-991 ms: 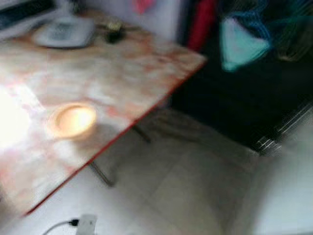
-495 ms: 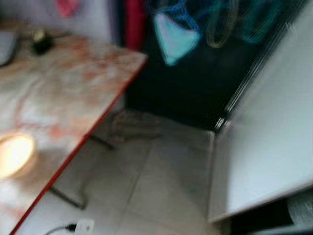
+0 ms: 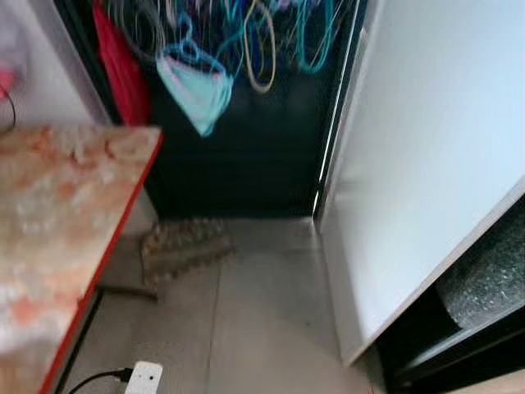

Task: Restocking fridge

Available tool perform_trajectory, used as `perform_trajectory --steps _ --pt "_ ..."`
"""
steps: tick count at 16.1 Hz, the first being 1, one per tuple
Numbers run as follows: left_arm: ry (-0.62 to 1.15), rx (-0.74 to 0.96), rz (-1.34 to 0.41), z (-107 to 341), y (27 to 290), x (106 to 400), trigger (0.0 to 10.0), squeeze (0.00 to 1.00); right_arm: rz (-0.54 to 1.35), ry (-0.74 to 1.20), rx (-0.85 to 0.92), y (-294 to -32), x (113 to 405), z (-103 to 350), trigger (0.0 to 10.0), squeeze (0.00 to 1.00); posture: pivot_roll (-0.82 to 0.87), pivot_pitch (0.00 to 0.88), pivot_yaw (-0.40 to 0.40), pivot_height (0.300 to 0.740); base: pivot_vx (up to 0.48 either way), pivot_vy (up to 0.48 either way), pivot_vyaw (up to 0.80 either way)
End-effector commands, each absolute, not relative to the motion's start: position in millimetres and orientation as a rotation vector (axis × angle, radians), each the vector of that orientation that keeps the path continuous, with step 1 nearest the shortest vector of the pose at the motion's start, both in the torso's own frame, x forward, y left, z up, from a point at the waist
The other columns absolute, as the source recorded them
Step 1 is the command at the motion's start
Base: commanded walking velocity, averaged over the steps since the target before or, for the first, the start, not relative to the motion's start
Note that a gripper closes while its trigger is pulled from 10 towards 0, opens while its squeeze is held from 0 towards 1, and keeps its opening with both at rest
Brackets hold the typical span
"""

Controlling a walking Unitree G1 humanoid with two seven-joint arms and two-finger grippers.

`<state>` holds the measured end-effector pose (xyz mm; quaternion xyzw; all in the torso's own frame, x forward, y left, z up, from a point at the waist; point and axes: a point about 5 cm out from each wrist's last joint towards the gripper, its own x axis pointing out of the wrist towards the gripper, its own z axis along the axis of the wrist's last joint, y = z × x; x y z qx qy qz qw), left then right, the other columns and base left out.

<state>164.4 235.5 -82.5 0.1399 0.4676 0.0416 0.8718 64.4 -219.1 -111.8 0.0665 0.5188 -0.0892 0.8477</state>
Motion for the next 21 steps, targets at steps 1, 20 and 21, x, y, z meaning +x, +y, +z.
perform_trajectory --steps 1,20,21 --pt "1.027 0.303 0.084 -87.3 240.7 150.5 10.0 0.00 -0.144 1.112 0.130 -207.8 61.9 -114.3 10.0 0.00 0.10 0.001 0.070 0.740 0.000 0.000 -0.79" --pt "1.043 0.259 0.126 -94.4 235.3 133.3 10.0 0.00 -0.314 1.144 0.209 -213.0 39.3 -116.9 10.0 0.00 0.09 0.001 0.020 0.740 0.000 0.000 -0.78" --pt "1.045 0.264 0.130 -94.1 237.7 132.4 10.0 0.00 -0.316 1.148 0.215 -210.7 38.3 -117.4 10.0 0.00 0.09 0.005 0.026 0.740 0.000 0.000 -0.78"
